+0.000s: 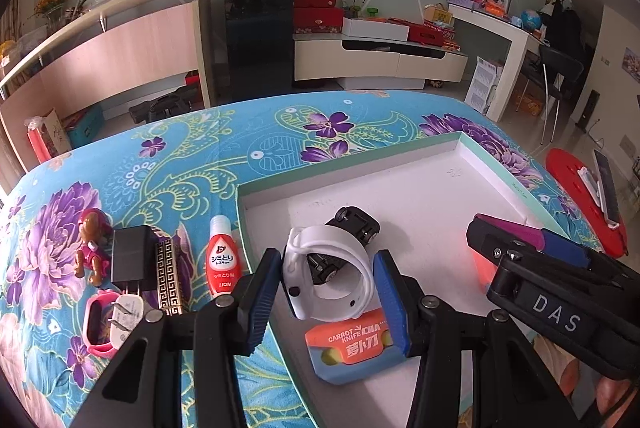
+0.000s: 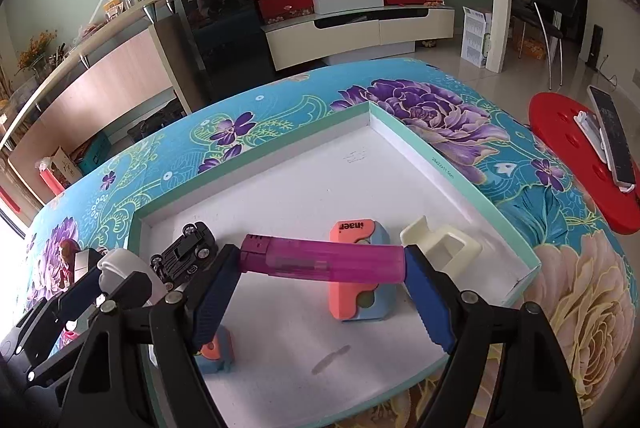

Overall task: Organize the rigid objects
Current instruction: 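Carry the white band in the left gripper while the right gripper carries the lighter to the tray, then open the left gripper releasing the band while the right gripper releases the lighter in the tray, then move both grippers back toward the white plug charger and pink band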

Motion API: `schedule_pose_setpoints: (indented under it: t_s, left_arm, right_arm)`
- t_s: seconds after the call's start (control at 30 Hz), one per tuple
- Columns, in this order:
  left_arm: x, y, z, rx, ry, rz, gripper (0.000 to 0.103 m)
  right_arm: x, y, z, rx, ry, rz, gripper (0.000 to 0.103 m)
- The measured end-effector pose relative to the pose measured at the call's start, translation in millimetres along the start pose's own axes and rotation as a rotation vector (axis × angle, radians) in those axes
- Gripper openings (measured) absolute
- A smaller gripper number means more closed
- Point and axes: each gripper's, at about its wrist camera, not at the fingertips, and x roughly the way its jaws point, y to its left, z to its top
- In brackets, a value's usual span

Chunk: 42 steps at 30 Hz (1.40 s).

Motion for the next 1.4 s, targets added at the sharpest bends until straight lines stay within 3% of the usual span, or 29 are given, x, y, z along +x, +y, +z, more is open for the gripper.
schedule_pose_setpoints:
  t_s: [0.43, 0.93, 1.07, 1.4]
  left_arm:
    - [2.3, -1.0, -2.4, 0.011, 0.000, 0.009, 0.053]
    - [5.3, 3.4, -6.6, 0.008, 0.023, 0.047, 0.069]
    - [5.1, 6.6, -8.7, 0.001, 0.024, 0.060, 0.082]
    - [-6.0, 23.0, -5.1, -0.063, -0.013, 0.092, 0.086]
  right_arm:
    - [-1.0, -1.7, -0.6, 0.002, 0.001, 0.007, 0.082]
    - [6.9, -5.5, -2.1, -0.001, 0.023, -0.006, 0.082]
    - [6.5, -6.7, -1.6, -0.001, 0.017, -0.018, 0.083]
    - [3.7, -6.4, -0.4, -0.012, 0.004, -0.025, 0.083]
